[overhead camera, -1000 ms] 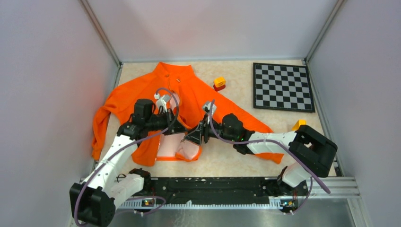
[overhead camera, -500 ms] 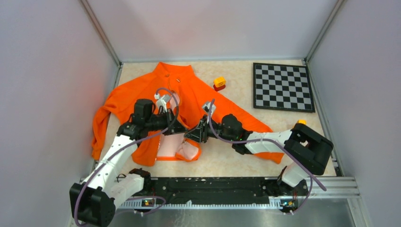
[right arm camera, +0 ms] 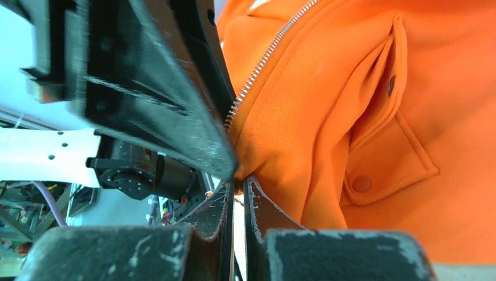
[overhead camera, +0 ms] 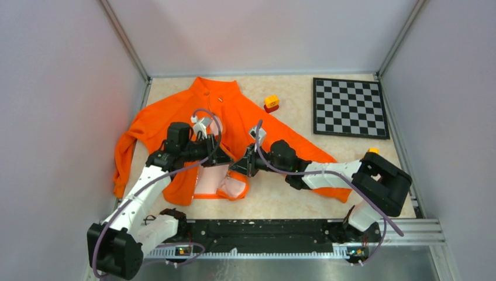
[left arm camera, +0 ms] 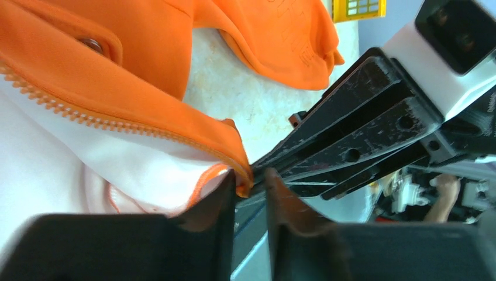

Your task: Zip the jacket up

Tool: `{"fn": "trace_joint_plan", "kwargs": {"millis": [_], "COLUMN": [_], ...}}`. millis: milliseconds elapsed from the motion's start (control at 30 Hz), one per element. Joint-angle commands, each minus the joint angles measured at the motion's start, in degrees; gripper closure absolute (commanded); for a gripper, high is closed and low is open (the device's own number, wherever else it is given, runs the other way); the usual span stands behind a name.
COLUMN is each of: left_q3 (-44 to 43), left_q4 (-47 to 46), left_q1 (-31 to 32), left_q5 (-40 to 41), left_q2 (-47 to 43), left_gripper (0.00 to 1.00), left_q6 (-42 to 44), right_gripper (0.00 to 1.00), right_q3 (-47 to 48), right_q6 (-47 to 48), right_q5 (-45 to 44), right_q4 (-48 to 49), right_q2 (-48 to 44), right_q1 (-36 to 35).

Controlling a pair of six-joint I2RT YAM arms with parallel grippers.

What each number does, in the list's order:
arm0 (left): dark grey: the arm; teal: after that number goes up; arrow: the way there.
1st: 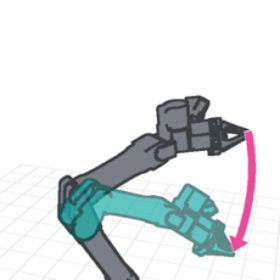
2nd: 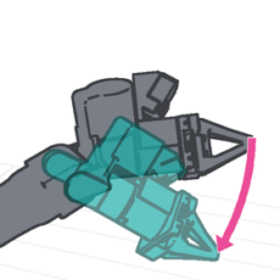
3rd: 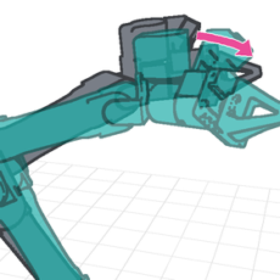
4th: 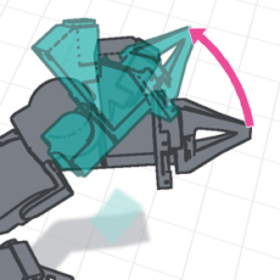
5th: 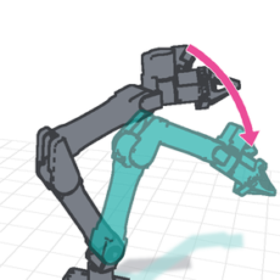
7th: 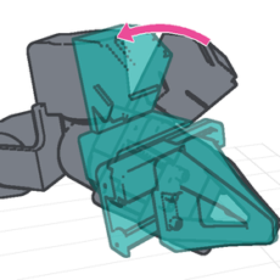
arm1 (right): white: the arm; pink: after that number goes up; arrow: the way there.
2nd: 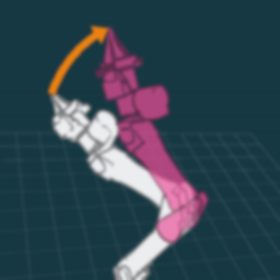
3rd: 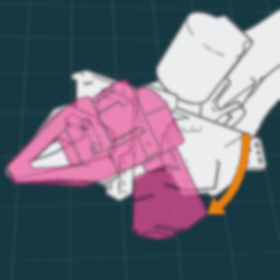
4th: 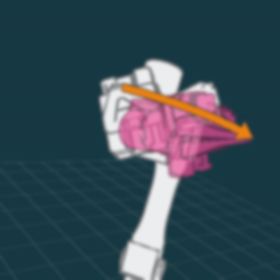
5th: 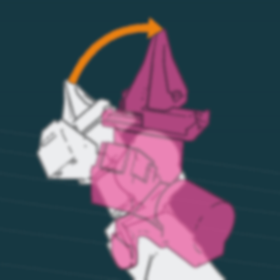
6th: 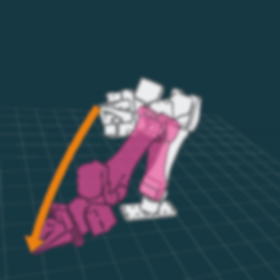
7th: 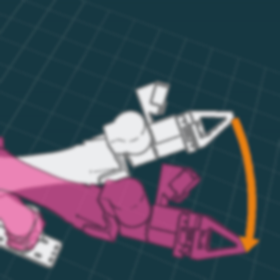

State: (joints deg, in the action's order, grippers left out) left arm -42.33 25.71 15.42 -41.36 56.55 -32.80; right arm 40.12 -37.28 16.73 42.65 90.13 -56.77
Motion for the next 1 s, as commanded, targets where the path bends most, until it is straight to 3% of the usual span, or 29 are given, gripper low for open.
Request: {"fn": "trace_joint_plan", "kwargs": {"millis": [0, 100, 233, 333, 467, 733, 967], "left_q3": [-1.75, -1.25, 2.37, 4.75, 7.08, 7.21, 7.03], "left_q4": [-0.66, 0.77, -1.3, -2.22, -2.62, -4.01, -5.93], "left_q1": [0.22, 0.2, 0.28, 0.39, 1.49, 3.6, 4.14], "left_q5": [2.46, 5.51, 7.77, 8.07, 8.95, 8.45, 6.85], "left_q2": [-0.92, -3.7, -9.61, -12.71, -13.23, -9.93, -7.51], "left_gripper": [0.59, 0.38, 0.32, 0.36, 0.53, 0.44, 0.55], "left_q6": [1.18, 1.14, 0.43, 0.58, 0.69, 2.21, 2.57], "right_gripper": [1.0, 1.0, 1.0, 1.0, 1.0, 1.0, 1.0], "right_q3": [4.01, 5.81, 10.46, 12.72, 14.12, 15.6, 15.89], "right_q6": [-0.9, -2.51, -5.82, -8.42, -10.21, -10.82, -11.06], "right_q5": [-3.69, -7.42, -11.64, -12.19, -12.37, -11.3, -10.97], "right_q4": [-7.29, -13.03, -23.82, -29.11, -31.44, -32.02, -31.87], "right_q2": [-1.46, -2.55, -2.72, -2.91, -4.12, -4.55, -4.31], "right_q1": [-0.72, -0.73, -0.68, -0.17, 0.16, 0.13, 0.13]}}
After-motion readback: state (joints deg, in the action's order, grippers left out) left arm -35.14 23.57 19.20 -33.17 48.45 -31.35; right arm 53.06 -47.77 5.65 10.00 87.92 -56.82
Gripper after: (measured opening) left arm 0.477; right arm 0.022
